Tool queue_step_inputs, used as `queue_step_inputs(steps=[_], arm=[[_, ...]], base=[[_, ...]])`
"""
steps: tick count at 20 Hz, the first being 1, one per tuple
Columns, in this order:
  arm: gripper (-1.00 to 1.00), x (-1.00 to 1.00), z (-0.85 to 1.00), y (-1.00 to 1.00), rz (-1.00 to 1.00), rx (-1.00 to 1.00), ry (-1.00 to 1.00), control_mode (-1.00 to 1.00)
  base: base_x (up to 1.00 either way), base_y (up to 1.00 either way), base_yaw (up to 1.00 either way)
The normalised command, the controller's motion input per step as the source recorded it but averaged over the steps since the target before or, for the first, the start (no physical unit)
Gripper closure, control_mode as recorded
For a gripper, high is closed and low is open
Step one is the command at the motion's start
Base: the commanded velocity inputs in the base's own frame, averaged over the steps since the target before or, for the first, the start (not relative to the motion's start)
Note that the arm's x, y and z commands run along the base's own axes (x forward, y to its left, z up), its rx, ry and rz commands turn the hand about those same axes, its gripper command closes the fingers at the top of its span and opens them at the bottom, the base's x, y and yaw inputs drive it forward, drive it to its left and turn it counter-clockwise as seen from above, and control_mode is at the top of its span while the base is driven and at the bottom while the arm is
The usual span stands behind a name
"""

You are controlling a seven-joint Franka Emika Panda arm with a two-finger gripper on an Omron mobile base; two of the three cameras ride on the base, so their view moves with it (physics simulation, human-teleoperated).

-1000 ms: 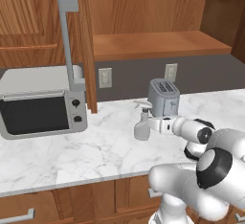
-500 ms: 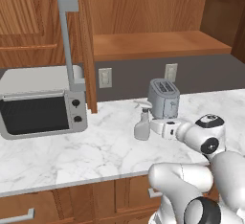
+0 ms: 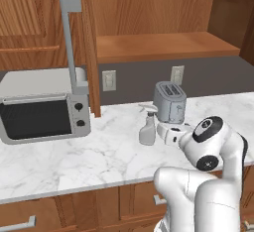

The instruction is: Move the cutting board and knife to the sink. Then move spray from the cabinet to the counter.

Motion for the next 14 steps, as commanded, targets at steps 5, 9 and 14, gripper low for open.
queue_step_inputs(steps=[5, 9, 14], arm=[[-1.0, -0.51, 0.74, -0.21, -0.09, 0.0, 0.2, -1.0], [-1.0, -0.55, 0.78, -0.22, -0.07, 0.01, 0.21, -1.0], [-1.0, -0.69, 0.78, -0.17, -0.05, 0.02, 0.19, -1.0]], base=[[0.0, 0.0, 0.0], [0.0, 0.0, 0.0], [0.0, 0.0, 0.0]])
